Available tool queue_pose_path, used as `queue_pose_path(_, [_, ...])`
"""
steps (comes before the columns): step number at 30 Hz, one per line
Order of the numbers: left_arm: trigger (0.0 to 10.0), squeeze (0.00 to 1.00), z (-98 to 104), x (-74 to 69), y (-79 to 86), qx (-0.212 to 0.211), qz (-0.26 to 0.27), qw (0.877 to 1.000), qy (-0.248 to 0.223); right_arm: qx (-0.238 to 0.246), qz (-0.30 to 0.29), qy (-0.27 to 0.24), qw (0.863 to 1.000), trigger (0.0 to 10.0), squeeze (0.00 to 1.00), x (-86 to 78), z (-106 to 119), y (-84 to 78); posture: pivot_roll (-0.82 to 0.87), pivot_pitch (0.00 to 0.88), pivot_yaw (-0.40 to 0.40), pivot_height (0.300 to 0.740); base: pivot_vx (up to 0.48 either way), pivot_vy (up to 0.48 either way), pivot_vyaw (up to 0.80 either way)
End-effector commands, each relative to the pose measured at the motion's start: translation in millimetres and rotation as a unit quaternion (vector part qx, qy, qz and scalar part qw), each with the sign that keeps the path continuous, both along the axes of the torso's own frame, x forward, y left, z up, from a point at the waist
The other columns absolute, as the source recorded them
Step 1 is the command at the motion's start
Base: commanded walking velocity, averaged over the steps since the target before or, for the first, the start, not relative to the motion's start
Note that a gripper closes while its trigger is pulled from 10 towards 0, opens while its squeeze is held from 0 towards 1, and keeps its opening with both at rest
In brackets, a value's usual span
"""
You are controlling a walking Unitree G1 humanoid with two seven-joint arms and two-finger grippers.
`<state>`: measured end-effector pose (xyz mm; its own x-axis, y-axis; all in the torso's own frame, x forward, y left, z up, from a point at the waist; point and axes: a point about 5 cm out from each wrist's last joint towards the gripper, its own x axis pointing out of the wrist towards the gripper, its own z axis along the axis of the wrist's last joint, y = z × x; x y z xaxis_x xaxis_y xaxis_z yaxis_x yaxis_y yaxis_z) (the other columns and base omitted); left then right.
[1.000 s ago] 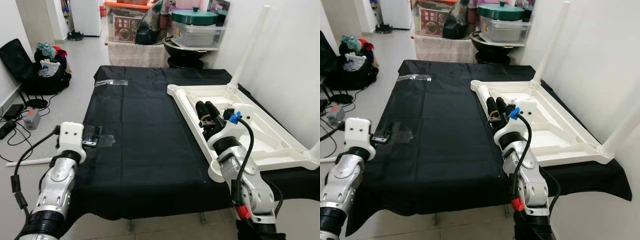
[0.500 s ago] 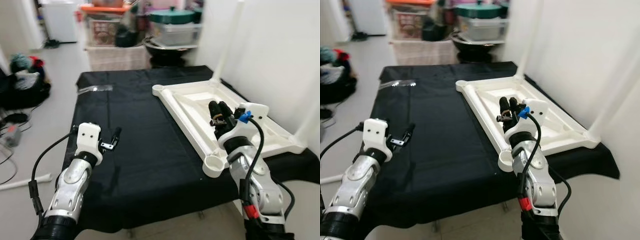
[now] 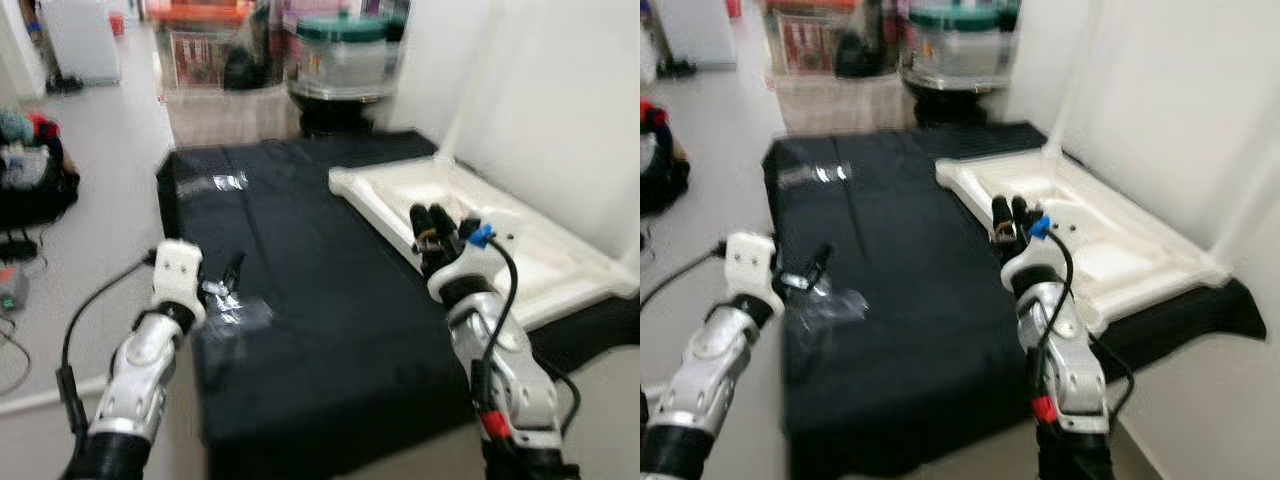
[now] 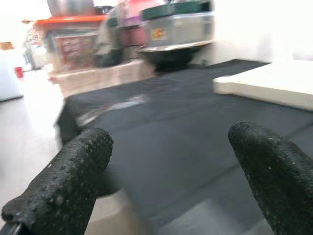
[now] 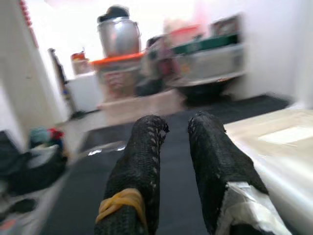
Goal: Building children table
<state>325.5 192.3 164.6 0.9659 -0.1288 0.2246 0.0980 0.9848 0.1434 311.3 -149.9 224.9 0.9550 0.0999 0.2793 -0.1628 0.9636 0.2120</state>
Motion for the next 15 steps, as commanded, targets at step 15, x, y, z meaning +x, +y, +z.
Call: queue_pose_path(15, [10.0, 0.0, 2.2, -0.1, -4.2, -0.007, -0.005, 1.0, -0.003, -0.038, -0.003, -0.001, 0.999, 10.0, 0.0, 1.3, -0.1, 0.0, 0.09, 0.0, -0.073, 0.74, 0.0, 0.372, 0.19])
